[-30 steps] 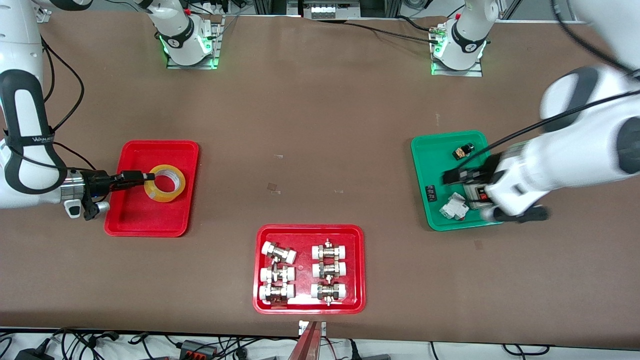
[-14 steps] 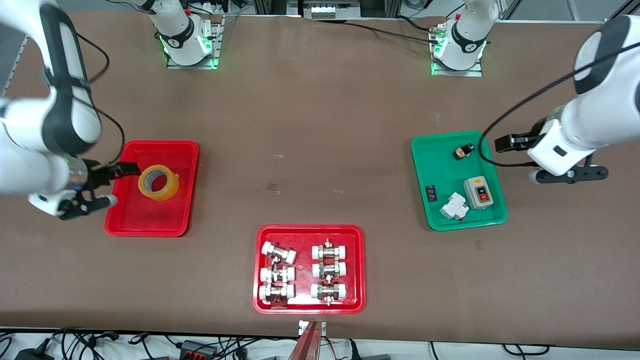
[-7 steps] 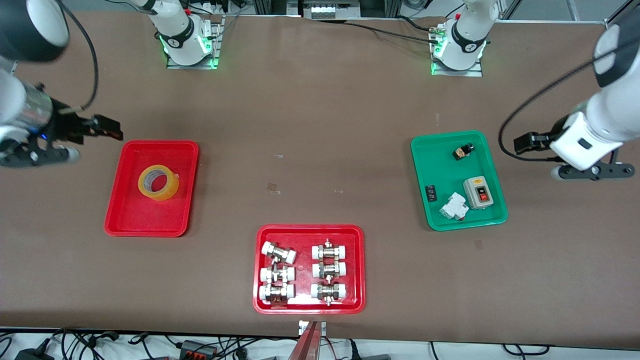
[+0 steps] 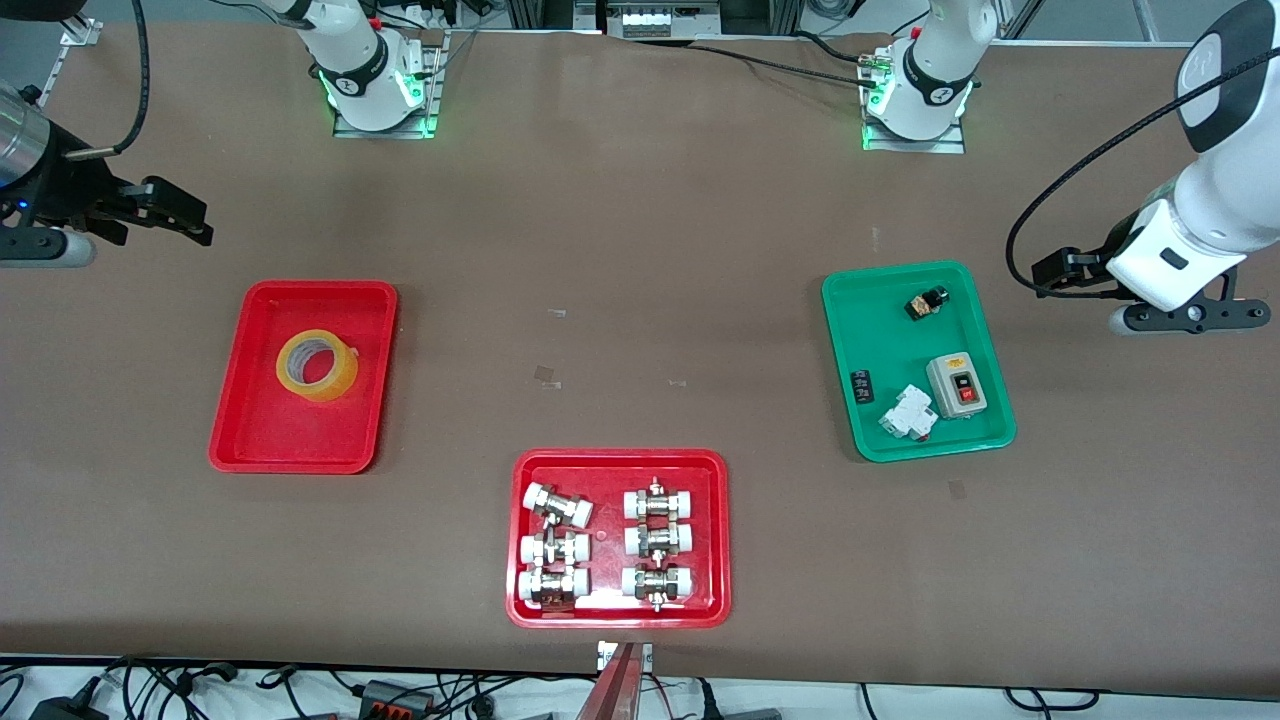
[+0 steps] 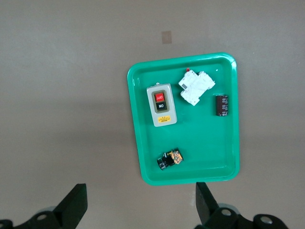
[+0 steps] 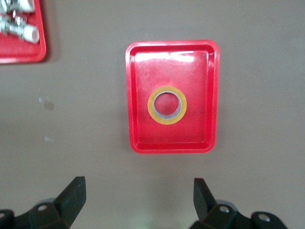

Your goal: Left arm passes tape to right arm into tray

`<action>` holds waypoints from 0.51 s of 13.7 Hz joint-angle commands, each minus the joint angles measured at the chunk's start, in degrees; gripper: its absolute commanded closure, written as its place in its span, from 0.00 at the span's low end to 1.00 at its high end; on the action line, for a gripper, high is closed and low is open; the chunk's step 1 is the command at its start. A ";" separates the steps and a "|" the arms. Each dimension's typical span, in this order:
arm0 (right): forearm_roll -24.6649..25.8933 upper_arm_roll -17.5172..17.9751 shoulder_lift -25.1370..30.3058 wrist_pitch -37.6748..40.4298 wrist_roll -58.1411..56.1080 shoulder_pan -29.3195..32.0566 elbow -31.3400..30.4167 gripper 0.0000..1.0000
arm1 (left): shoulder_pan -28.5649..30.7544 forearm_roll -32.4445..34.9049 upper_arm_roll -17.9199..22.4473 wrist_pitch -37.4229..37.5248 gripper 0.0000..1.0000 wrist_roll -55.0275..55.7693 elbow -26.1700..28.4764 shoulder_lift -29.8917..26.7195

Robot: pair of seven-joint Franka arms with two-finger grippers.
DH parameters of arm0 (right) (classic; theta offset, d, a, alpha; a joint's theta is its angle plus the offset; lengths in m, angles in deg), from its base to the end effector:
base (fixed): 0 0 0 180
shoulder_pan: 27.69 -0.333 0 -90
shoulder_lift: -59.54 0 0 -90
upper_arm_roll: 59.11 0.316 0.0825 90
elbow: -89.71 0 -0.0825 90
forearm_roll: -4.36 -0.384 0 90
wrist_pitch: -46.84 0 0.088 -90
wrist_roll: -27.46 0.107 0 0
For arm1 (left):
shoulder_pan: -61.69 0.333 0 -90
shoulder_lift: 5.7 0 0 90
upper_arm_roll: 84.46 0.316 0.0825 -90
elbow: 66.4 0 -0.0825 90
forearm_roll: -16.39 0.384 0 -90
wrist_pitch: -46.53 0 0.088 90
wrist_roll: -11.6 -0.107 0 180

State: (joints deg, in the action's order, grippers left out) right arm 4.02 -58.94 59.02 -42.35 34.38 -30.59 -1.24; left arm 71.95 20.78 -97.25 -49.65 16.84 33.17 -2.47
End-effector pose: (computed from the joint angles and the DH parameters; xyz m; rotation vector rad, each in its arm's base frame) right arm 0.5542 0.0304 0.6104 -3.1367 0.1055 0.0630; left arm 0.5677 -0.0151 0.5238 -3.0659 -0.0526 0.1681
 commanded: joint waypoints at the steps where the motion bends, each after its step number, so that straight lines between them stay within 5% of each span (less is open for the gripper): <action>1: 1.74 0.02 -1.75 -0.81 3.90 -1.14 4.11 0.00 | -0.67 -0.71 0.30 5.20 0.00 -0.76 -7.80 4.49; 7: 1.22 -0.07 -2.29 -0.72 2.41 -0.79 5.53 0.00 | -0.06 -3.94 -0.67 7.41 0.00 -0.76 -10.81 3.27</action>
